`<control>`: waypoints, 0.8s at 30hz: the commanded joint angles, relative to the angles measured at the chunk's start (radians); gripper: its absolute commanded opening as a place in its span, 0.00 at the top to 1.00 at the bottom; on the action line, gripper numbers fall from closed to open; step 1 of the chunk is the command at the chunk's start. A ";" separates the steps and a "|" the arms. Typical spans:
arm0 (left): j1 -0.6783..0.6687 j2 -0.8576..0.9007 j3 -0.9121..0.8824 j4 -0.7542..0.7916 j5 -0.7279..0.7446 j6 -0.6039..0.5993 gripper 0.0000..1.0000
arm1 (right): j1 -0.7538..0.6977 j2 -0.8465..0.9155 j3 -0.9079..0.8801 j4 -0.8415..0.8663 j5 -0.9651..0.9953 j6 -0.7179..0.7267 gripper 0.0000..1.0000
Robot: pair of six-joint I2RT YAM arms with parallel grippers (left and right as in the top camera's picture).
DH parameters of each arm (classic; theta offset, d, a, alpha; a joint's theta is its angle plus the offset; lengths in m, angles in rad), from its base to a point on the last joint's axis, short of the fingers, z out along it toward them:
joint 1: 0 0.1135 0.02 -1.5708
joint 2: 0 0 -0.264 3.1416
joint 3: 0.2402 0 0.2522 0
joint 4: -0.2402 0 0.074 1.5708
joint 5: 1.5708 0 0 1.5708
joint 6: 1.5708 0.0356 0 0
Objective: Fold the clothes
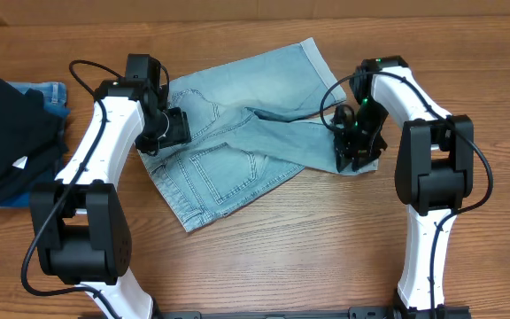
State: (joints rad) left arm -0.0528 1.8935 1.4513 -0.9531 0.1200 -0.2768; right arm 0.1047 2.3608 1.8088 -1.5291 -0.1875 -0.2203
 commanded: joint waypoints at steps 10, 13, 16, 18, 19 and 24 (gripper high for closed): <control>-0.006 -0.017 -0.002 -0.003 0.000 0.031 0.36 | -0.005 -0.009 0.290 0.000 0.039 0.067 0.62; -0.006 -0.017 -0.002 -0.003 0.001 0.031 0.36 | -0.006 -0.008 0.355 0.073 0.046 0.067 0.42; -0.006 -0.017 -0.002 -0.007 0.001 0.030 0.36 | -0.007 0.007 0.340 0.183 0.064 0.062 0.41; -0.006 -0.017 -0.002 -0.014 0.001 0.030 0.36 | -0.007 0.020 0.310 0.270 0.075 0.064 0.42; -0.006 -0.017 -0.002 -0.019 0.001 0.031 0.36 | -0.008 0.022 0.286 0.311 0.075 0.063 0.42; -0.006 -0.017 -0.002 -0.024 0.003 0.030 0.36 | -0.015 0.022 0.197 0.339 0.087 0.063 0.41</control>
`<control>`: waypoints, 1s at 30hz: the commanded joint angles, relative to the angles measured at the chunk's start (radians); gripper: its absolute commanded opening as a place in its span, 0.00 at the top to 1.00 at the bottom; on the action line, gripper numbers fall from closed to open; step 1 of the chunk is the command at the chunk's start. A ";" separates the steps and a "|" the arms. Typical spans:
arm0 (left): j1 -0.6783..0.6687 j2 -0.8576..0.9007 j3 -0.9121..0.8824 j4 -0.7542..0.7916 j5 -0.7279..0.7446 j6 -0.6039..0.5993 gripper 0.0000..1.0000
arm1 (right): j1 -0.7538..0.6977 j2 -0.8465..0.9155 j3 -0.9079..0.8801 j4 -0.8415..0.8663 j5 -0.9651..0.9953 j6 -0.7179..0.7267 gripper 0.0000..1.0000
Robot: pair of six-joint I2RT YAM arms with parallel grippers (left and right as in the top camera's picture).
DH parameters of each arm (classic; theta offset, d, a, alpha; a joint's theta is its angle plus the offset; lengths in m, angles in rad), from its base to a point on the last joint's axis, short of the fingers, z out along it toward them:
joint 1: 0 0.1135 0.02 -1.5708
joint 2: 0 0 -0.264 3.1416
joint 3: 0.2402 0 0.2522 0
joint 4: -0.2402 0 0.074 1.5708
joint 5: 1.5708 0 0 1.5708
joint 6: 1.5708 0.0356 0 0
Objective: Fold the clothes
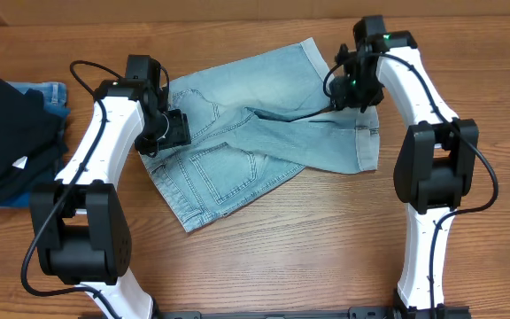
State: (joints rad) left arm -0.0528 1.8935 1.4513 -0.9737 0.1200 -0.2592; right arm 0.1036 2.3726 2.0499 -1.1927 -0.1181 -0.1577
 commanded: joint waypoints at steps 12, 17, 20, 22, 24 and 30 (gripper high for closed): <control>-0.006 -0.017 -0.002 -0.014 0.001 0.031 0.36 | -0.020 0.010 -0.332 -0.287 0.027 0.013 0.48; -0.006 -0.017 -0.002 -0.014 0.000 0.058 0.36 | -0.020 0.010 -0.332 -0.489 -0.105 0.012 0.47; -0.006 -0.017 -0.002 -0.012 -0.014 0.058 0.35 | -0.017 0.010 -0.333 -0.504 -0.176 -0.005 0.49; -0.006 -0.017 -0.002 -0.015 -0.056 0.058 0.32 | -0.010 0.008 -0.333 -0.499 -0.171 -0.024 0.49; -0.006 -0.017 -0.002 -0.008 -0.063 0.058 0.32 | -0.018 0.008 -0.316 -0.428 -0.153 -0.025 0.48; -0.006 -0.017 -0.002 -0.006 -0.063 0.057 0.31 | -0.053 0.008 -0.016 -0.238 -0.144 -0.026 0.24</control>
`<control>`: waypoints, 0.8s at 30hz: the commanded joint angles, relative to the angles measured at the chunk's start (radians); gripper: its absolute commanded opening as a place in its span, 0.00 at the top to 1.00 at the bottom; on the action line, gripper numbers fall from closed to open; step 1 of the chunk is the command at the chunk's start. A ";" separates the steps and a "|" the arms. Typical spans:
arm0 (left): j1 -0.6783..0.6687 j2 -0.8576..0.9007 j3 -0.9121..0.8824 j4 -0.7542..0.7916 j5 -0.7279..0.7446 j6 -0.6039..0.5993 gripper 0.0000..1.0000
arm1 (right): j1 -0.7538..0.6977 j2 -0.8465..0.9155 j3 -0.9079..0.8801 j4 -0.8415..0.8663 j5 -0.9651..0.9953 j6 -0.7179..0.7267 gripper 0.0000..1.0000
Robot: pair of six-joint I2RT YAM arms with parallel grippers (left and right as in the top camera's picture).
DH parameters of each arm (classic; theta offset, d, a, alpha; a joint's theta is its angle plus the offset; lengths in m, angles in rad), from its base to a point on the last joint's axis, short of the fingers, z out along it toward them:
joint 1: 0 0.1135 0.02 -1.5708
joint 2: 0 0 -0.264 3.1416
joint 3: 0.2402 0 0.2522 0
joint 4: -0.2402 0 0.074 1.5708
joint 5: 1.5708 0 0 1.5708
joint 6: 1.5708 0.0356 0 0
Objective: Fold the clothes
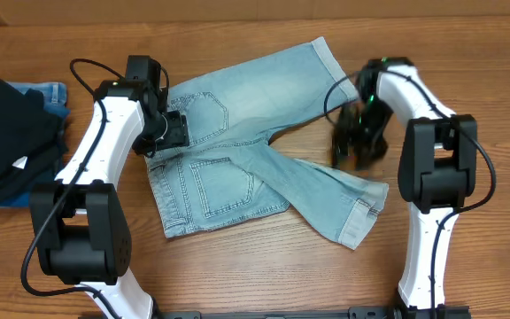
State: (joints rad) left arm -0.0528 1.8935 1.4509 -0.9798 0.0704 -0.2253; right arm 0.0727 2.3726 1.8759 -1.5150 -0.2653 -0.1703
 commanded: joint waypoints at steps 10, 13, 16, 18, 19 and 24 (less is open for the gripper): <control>-0.006 -0.017 -0.002 -0.031 -0.010 0.023 0.31 | -0.039 0.013 0.198 0.497 0.035 -0.012 0.00; -0.006 -0.017 -0.002 -0.037 -0.010 0.024 0.31 | -0.051 0.014 0.169 0.532 0.074 -0.013 0.00; -0.006 -0.017 -0.002 -0.037 -0.010 0.023 0.31 | -0.074 0.019 0.127 0.562 0.071 -0.005 0.00; -0.006 -0.017 -0.002 -0.037 -0.010 0.024 0.31 | -0.076 0.032 0.127 0.560 0.056 -0.006 0.00; -0.006 -0.017 -0.002 -0.037 -0.010 0.023 0.31 | -0.076 0.042 0.127 0.560 0.042 -0.006 0.00; -0.006 -0.017 -0.002 -0.043 -0.006 0.023 0.32 | -0.055 0.126 0.127 0.548 -0.095 -0.006 0.00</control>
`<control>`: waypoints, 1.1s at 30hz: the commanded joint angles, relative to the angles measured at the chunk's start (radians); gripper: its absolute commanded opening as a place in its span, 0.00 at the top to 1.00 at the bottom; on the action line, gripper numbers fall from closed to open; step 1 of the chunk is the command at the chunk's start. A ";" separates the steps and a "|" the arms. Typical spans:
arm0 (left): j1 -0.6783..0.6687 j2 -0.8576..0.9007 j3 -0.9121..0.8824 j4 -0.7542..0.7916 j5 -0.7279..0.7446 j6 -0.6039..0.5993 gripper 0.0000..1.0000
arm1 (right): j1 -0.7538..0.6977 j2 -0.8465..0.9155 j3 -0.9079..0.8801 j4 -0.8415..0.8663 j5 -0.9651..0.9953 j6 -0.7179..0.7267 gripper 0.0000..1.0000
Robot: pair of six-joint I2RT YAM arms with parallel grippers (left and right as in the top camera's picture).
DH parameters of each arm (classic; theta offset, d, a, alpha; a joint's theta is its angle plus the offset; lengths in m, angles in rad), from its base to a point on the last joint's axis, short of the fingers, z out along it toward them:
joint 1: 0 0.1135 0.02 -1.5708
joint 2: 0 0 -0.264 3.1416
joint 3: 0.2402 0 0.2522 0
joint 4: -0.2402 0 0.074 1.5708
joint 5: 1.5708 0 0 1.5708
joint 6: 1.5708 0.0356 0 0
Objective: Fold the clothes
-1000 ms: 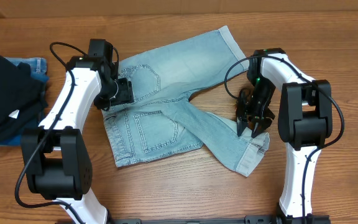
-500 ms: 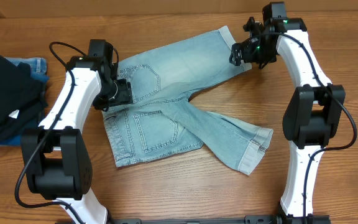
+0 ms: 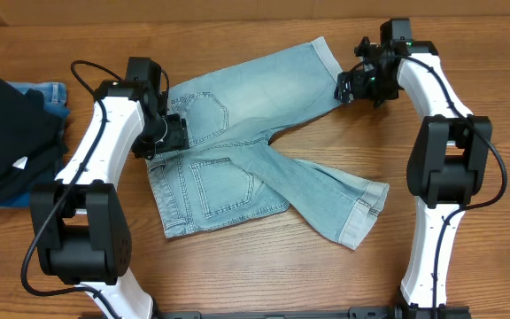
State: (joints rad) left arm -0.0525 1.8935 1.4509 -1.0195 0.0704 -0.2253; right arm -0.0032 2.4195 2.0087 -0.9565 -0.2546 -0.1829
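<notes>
Light blue denim shorts [image 3: 237, 115] lie flat on the table, back pockets up. One leg points up right, and its cuff [image 3: 326, 55] is at the far edge. The other leg runs to the lower right and ends in a cuff [image 3: 361, 208]. My left gripper [image 3: 172, 133] sits on the waistband end at the left and looks shut on the cloth. My right gripper [image 3: 345, 89] is just right of the upper leg's cuff, beside its edge; it looks open, with no cloth in it.
A pile of dark folded clothes [image 3: 7, 142] with a blue denim piece [image 3: 53, 92] under it lies at the left edge of the wooden table [image 3: 264, 266].
My right gripper has moved from beside the lower leg, mid right, up to the cuff of the upper leg. The shorts and the left gripper have not moved.
The shorts first lay crumpled, one leg folded across the other, with my right gripper at that leg's cuff. Then the right gripper was higher, near the far cuff. Then the legs lay spread apart, the lower one flat. Now the right gripper is beside the upper cuff.
</notes>
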 commanded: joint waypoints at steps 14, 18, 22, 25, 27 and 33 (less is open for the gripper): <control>-0.007 -0.017 -0.002 -0.005 -0.006 0.023 0.32 | -0.104 0.026 0.068 -0.102 0.131 0.306 0.96; -0.007 -0.017 -0.002 -0.004 -0.006 0.023 0.32 | -0.246 -0.043 0.075 -0.101 0.130 0.369 0.96; -0.007 -0.017 -0.002 0.002 -0.006 0.023 0.31 | -0.330 -0.044 0.074 -0.181 0.119 0.373 0.65; -0.007 -0.017 -0.002 0.013 0.009 0.023 0.31 | -0.322 -0.044 0.074 -0.262 0.117 0.307 0.40; -0.007 -0.017 -0.002 0.023 0.033 0.024 0.31 | -0.309 -0.049 0.074 -0.294 0.107 0.280 0.40; -0.008 -0.017 -0.002 0.026 0.213 0.146 0.28 | -0.294 -0.225 0.075 -0.419 0.105 0.278 0.38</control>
State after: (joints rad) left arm -0.0525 1.8935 1.4509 -0.9943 0.1551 -0.1818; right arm -0.2920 2.3600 2.0579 -1.3228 -0.1501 0.1070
